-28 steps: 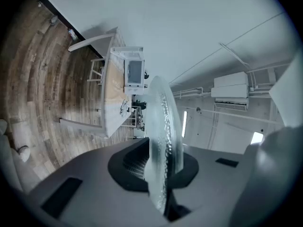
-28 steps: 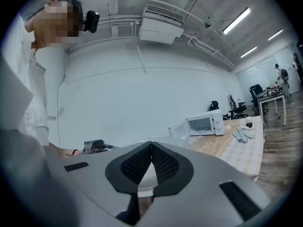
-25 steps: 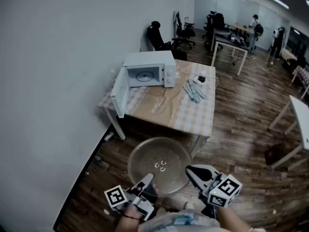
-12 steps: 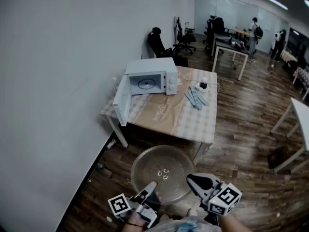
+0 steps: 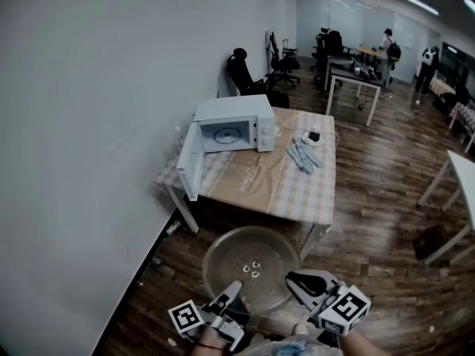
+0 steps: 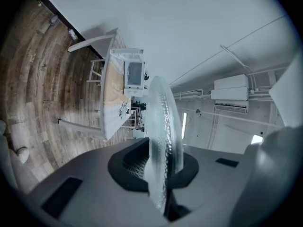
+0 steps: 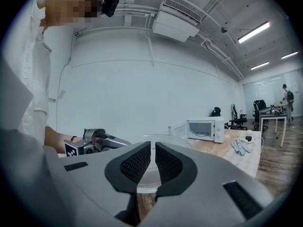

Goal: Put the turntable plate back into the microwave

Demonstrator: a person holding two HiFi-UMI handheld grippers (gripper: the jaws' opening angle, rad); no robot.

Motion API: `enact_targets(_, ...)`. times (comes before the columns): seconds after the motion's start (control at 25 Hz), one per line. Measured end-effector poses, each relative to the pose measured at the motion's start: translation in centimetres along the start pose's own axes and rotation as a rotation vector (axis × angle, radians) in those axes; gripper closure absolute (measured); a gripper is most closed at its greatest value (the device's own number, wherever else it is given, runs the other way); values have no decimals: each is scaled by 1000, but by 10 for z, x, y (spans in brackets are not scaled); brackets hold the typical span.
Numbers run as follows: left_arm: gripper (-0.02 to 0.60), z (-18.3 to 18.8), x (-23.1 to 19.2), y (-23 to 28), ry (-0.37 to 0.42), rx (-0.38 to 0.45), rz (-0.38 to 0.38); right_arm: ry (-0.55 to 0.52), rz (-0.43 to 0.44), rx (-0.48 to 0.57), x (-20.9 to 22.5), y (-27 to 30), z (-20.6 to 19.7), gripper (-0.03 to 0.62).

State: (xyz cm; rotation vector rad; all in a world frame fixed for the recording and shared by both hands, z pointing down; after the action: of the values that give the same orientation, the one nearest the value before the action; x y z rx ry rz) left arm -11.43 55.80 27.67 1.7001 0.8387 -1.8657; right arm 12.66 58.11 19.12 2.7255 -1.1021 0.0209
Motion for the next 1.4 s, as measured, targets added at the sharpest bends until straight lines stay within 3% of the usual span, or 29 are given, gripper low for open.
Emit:
enact_targets(0.44,558,18,1,4,-14,0,-10,-52,17,-4,-8,22,3,559)
enact_targets(0.64,558,27,-5,17,-31,5,-9,-24,8,-25,6,33,3,559)
enact_targets(0.96,558,48,-13,63,-41,39,-12,-15,21,-24,67,64,5,559)
enact_targets(1.4,558,100,-23,165,-25,90,-6,-53,62,-6,179,128,22,559)
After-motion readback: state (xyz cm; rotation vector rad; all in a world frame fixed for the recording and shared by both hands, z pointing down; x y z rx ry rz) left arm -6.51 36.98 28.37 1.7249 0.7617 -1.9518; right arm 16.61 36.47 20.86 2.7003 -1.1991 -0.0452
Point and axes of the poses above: the fingertips, and each gripper's own axes: y forward along the fingers, x to its right, z out of its top, the point moved 9 cm from there along -y, backward along the fingers, and after that the axes turned 1 degree about -z, right-handed, at the moved point
